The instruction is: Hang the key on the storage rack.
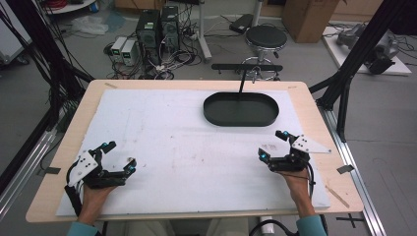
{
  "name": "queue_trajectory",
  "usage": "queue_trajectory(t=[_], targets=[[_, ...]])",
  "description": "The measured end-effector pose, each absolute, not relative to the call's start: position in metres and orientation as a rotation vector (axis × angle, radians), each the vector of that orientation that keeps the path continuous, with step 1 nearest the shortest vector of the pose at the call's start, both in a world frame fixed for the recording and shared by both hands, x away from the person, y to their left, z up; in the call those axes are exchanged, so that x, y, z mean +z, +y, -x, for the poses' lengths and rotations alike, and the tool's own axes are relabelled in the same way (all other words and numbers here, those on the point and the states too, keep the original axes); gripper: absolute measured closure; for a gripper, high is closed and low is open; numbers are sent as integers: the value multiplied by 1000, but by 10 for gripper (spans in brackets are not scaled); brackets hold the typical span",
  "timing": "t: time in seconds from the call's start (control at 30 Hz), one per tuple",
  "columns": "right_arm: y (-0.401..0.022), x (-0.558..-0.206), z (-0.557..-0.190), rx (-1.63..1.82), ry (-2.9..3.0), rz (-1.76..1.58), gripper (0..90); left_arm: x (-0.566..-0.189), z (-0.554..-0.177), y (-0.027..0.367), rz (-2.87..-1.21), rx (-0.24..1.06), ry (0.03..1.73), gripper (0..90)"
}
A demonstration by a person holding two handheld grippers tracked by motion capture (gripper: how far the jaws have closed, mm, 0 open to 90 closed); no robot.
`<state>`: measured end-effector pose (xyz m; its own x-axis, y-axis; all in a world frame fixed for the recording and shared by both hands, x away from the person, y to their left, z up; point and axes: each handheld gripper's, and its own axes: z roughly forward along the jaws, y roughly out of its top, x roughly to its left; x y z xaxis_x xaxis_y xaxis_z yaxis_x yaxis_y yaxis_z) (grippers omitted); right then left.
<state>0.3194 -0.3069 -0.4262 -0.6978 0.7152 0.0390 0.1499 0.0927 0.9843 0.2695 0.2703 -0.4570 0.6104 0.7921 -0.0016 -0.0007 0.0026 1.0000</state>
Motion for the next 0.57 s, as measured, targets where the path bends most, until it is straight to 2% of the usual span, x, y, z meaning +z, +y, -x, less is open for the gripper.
queue_trajectory(t=[0.27,0.57], targets=[[-310,-453,-312,1632,1892,-810,7,-457,-270,271,-1447,713,713,18],[-309,-454,-310,1623,1865,-790,8,-457,-269,271,-1435,715,721,17]])
